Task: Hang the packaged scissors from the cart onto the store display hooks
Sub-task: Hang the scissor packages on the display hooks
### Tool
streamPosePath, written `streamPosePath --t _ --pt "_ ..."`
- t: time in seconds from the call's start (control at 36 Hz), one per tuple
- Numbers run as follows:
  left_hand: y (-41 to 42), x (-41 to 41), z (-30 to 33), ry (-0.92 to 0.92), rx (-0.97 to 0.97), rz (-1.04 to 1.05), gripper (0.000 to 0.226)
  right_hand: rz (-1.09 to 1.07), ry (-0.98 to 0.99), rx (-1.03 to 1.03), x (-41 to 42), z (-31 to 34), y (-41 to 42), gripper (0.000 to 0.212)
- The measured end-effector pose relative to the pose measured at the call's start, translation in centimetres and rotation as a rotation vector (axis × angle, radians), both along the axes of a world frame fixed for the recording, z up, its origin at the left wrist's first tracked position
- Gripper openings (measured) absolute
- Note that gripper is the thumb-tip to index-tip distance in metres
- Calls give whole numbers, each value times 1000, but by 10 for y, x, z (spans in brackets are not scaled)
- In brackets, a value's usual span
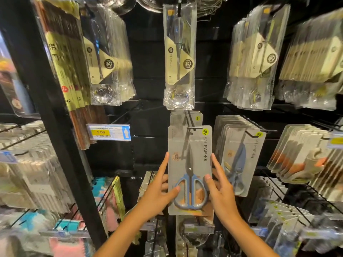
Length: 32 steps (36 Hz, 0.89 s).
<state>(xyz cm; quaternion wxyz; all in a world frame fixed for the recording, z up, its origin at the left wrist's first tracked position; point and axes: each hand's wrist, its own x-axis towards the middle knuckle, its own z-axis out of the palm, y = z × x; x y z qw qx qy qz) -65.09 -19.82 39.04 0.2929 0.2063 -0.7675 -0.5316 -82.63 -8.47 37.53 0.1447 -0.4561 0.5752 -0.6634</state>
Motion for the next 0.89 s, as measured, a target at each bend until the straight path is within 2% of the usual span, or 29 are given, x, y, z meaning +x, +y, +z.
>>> streamPosePath --t 0.19,0.36,0.53,0.72,0.81,0.89 --pt "-31 -23 8 -85 -18 19 99 77 84 126 -24 -3 -40 78" --pt "-50 -46 15 -153 11 95 105 24 146 197 -33 3 -71 88" --pt "-65 -60 11 -175 37 112 110 -36 176 278 -39 8 -88 89" --pt "-51 -56 5 -237 -69 172 104 -84 157 348 -36 -6 -86 89" --pt "-48 -44 -14 -308 -176 214 97 -37 179 390 -30 -21 -74 90" --pt "-42 -23 -34 -392 -268 218 86 27 245 435 -24 -34 -60 82"
